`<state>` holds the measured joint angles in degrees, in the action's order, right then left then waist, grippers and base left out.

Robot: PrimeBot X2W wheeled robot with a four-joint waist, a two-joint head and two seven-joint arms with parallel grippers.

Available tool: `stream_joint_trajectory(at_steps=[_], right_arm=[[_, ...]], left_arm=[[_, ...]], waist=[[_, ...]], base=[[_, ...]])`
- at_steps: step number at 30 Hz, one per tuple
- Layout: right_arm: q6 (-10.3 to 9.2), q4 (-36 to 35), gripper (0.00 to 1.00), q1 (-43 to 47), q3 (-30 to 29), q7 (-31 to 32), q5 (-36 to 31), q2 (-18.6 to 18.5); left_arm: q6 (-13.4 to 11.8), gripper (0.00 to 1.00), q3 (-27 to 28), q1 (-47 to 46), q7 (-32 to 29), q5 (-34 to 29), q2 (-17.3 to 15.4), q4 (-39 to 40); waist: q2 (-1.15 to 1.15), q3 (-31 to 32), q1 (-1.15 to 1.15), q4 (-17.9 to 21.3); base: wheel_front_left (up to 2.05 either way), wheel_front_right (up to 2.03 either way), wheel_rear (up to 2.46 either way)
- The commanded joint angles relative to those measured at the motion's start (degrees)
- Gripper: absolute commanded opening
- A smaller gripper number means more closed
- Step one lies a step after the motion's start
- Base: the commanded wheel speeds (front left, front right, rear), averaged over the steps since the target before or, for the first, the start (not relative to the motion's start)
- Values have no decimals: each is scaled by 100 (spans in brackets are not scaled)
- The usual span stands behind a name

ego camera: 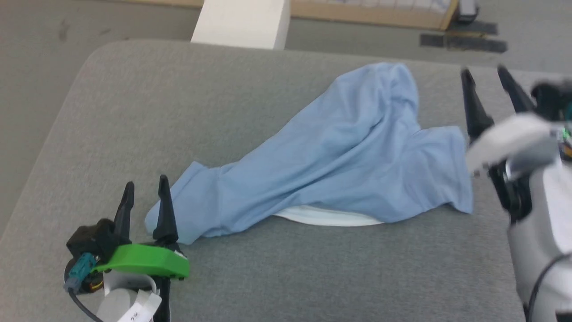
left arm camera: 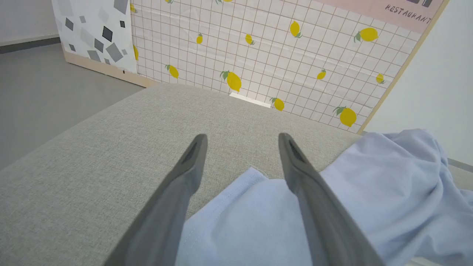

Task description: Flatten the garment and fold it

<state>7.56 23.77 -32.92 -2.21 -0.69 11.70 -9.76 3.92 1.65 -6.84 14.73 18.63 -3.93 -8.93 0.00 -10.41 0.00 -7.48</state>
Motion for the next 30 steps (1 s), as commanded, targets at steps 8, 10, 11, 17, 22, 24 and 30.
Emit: stream_joint_trajectory(at_steps=[8,10,11,17,22,24,30], right_arm=[[-8,-794,100,1693,-806,-212,95,381],[-8,-971,100,1943,-942,-161,90,459],[-8,-1044,100,2025,-987,-131,102,491],[-8,-1473,100,2251,-1146,76,100,601],[-8,-1753,100,2268,-1219,216,82,645],[-8,-1825,100,2253,-1226,248,78,656],[-8,-1941,100,2144,-1185,301,83,675]], left_arm=[[-142,100,108,321,-32,-25,-87,52],[-169,100,127,381,-50,-11,-98,83],[-177,100,134,400,-63,-4,-106,95],[-390,100,199,407,-508,-34,-240,95],[-588,100,268,211,-1742,12,-565,49],[-567,100,217,125,-2483,50,-771,29],[-405,100,13,-197,-4542,320,-1234,143]], waist=[[0,545,0,440],[0,555,0,457],[0,554,0,463],[0,434,0,442],[0,251,0,365],[0,172,0,339],[0,-114,0,319]], base=[[0,0,0],[0,0,0],[0,0,0],[0,0,0],[0,0,0],[0,0,0],[0,0,0]])
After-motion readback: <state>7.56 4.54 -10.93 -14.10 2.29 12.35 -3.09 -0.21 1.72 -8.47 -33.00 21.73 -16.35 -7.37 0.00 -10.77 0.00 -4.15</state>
